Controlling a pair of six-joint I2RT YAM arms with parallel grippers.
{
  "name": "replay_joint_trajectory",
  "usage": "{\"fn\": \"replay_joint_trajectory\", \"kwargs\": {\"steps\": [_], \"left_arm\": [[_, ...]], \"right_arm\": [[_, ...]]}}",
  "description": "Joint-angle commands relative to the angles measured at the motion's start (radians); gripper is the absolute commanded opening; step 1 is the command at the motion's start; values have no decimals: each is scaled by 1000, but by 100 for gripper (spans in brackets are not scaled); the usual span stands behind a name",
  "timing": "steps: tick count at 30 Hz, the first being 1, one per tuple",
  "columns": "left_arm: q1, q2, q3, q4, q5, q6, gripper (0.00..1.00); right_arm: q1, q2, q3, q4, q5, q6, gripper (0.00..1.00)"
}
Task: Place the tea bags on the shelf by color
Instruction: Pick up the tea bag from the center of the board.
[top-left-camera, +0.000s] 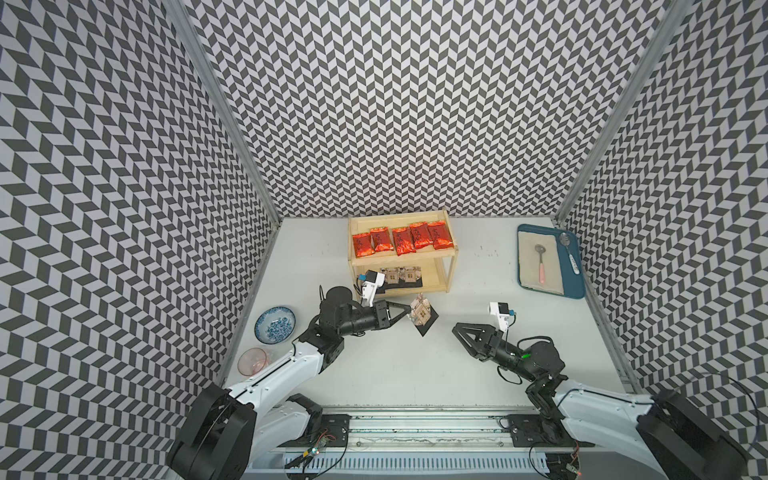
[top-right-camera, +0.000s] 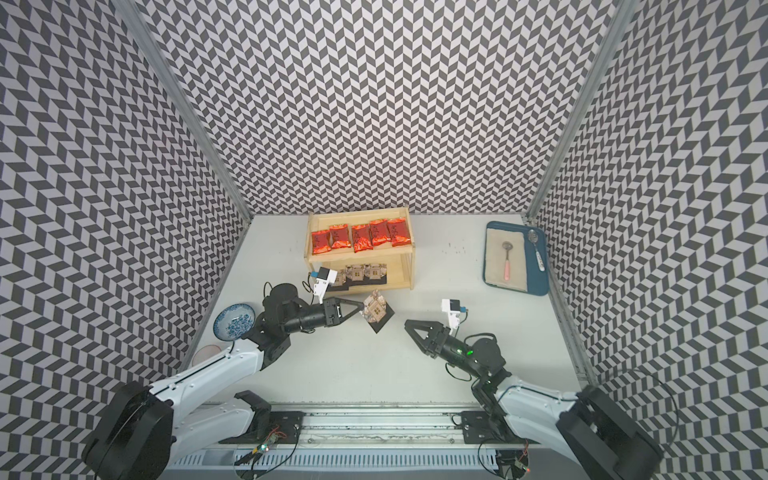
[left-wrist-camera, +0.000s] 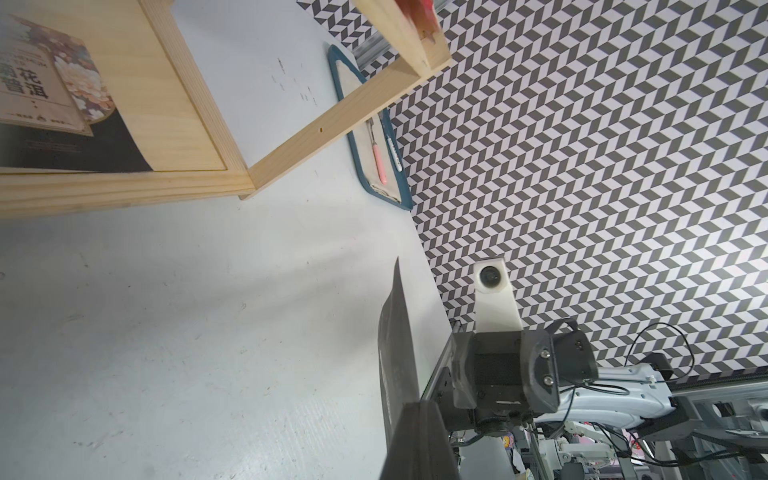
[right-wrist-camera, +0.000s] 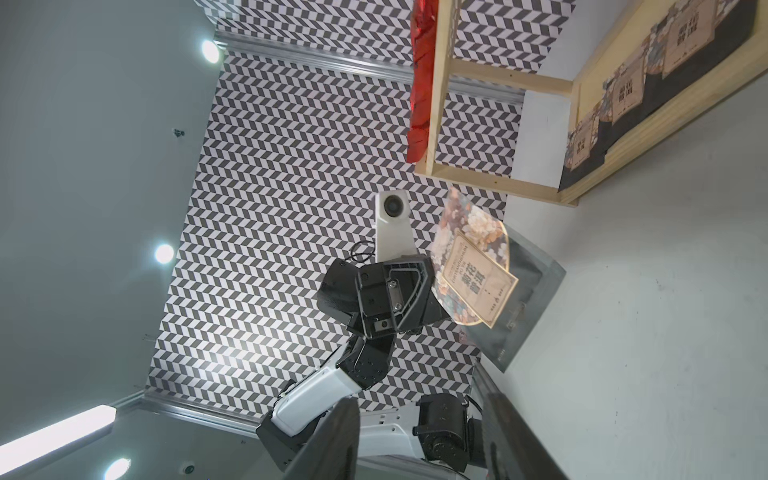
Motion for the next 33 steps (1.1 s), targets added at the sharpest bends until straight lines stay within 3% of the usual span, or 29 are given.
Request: {"fn": "replay_joint_trajectory", "kwargs": {"steps": [1, 5, 9, 18, 33], "left_arm": [[10, -25, 4, 49, 23, -27, 0], [12, -31, 0, 60, 25, -37, 0], [16, -32, -15, 86, 35, -58, 0], [47, -44, -43, 120, 54, -82, 0], [58, -56, -73, 198, 91, -140, 0]], "right_arm": [[-6, 156, -17, 319, -58, 77, 51], [-9, 398, 6, 610, -99, 125, 51], [-5, 552, 101, 641, -188, 127, 51], [-14, 502, 83, 641, -106, 60, 52], [-5, 582, 261, 641, -145, 71, 53]]}}
